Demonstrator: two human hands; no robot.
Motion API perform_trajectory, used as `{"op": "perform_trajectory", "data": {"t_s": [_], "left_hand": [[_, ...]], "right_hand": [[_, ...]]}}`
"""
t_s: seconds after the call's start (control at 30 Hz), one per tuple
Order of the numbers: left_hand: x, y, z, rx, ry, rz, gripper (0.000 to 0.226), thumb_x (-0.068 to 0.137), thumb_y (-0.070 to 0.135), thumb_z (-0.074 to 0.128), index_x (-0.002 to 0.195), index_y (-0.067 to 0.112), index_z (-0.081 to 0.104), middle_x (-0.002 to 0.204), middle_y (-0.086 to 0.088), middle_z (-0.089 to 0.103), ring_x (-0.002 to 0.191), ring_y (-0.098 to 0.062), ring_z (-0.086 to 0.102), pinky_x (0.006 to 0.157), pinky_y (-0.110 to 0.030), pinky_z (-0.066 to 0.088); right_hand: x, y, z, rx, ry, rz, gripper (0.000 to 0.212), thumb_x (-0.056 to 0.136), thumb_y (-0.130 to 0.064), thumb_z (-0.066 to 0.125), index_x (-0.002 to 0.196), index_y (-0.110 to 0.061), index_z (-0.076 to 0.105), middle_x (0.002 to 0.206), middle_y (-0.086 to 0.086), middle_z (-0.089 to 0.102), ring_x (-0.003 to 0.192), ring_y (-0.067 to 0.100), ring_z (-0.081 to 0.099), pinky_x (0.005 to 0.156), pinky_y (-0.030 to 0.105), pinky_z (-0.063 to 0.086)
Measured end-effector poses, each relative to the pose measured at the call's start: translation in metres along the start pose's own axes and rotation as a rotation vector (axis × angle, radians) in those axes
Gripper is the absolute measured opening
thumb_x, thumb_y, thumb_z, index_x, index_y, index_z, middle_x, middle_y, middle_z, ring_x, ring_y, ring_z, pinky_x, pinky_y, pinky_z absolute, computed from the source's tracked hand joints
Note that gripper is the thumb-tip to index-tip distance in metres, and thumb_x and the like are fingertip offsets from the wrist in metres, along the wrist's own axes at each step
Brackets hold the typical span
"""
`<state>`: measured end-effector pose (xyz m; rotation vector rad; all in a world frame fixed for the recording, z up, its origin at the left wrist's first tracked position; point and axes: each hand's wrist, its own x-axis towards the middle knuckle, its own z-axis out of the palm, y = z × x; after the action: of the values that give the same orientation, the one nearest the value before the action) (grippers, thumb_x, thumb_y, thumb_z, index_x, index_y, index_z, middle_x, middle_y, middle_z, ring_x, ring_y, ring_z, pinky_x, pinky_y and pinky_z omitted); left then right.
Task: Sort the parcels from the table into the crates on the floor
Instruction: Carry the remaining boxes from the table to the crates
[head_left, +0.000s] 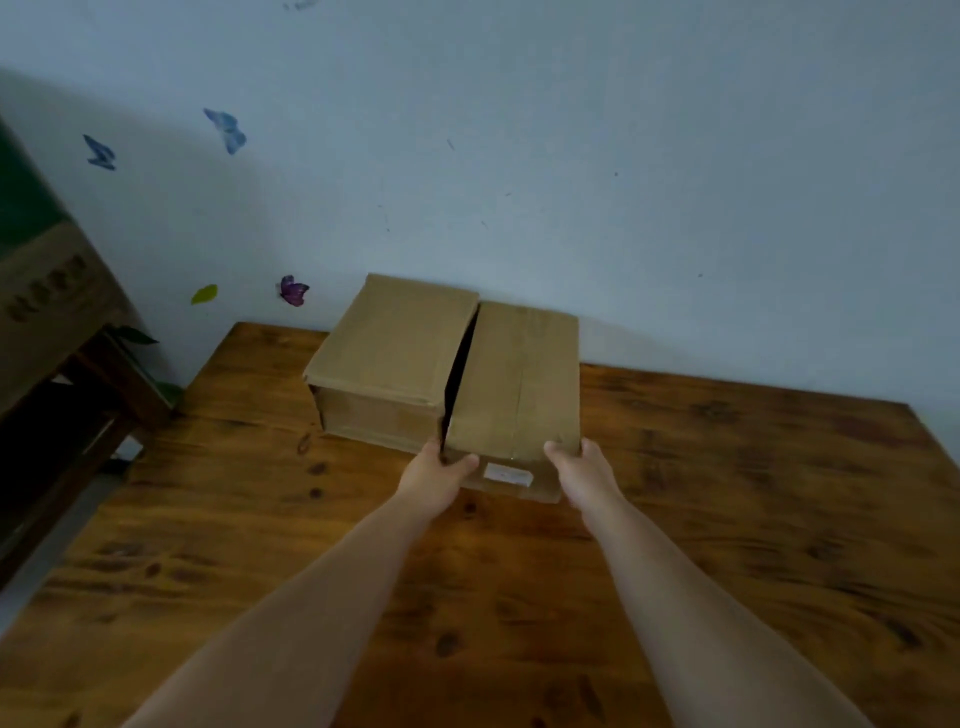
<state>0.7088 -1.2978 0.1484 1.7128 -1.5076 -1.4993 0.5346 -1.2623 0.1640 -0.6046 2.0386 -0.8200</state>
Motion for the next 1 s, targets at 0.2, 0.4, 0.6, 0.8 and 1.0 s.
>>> {"op": "perform_trajectory", "data": {"t_s": [0.2, 0.4, 0.6, 0.8, 1.0], "left_hand": [[-0.008, 0.007, 0.002, -0.035, -0.059, 0.017, 0.055, 0.091, 0.027, 0.060, 0.141, 0.019, 0.037, 0.133, -0.001, 0.052, 0.121, -0.021, 0.049, 0.099, -0.036, 0.041], [-0.030, 0.031, -0.002, -0.198, -0.042, 0.099, 0.041, 0.091, 0.024, 0.060, 0.127, 0.022, 0.039, 0.124, 0.002, 0.053, 0.110, -0.020, 0.054, 0.087, -0.037, 0.049], [-0.051, 0.054, -0.015, -0.308, 0.077, 0.193, 0.038, 0.088, 0.028, 0.063, 0.123, 0.023, 0.051, 0.106, 0.008, 0.057, 0.096, -0.011, 0.053, 0.078, -0.027, 0.045], [-0.066, 0.084, -0.027, -0.435, 0.054, 0.234, 0.043, 0.090, 0.041, 0.057, 0.126, 0.018, 0.058, 0.115, -0.002, 0.063, 0.093, -0.013, 0.058, 0.071, -0.027, 0.049], [-0.076, 0.107, -0.027, -0.477, -0.161, 0.279, 0.055, 0.088, 0.041, 0.060, 0.140, 0.034, 0.042, 0.125, 0.000, 0.060, 0.101, -0.015, 0.062, 0.076, -0.033, 0.052]], "right_hand": [[-0.005, 0.000, -0.007, 0.053, 0.017, -0.031, 0.055, 0.095, -0.033, 0.054, 0.145, -0.021, 0.034, 0.140, 0.004, 0.048, 0.125, 0.029, 0.047, 0.102, 0.048, 0.043], [-0.026, -0.018, -0.028, 0.157, 0.116, -0.132, 0.041, 0.091, -0.033, 0.056, 0.127, -0.019, 0.043, 0.100, -0.003, 0.053, 0.085, 0.017, 0.052, 0.070, 0.034, 0.044], [-0.052, -0.034, -0.051, 0.258, 0.137, -0.322, 0.040, 0.087, -0.048, 0.059, 0.119, -0.027, 0.043, 0.097, -0.011, 0.053, 0.083, 0.010, 0.053, 0.064, 0.028, 0.042], [-0.065, -0.036, -0.072, 0.322, -0.040, -0.472, 0.063, 0.085, -0.034, 0.067, 0.141, -0.032, 0.040, 0.116, -0.013, 0.062, 0.099, 0.004, 0.061, 0.074, 0.019, 0.049], [-0.073, -0.034, -0.084, 0.434, 0.045, -0.476, 0.052, 0.088, -0.037, 0.064, 0.136, -0.030, 0.045, 0.102, -0.019, 0.059, 0.092, -0.003, 0.056, 0.063, 0.015, 0.043]]}}
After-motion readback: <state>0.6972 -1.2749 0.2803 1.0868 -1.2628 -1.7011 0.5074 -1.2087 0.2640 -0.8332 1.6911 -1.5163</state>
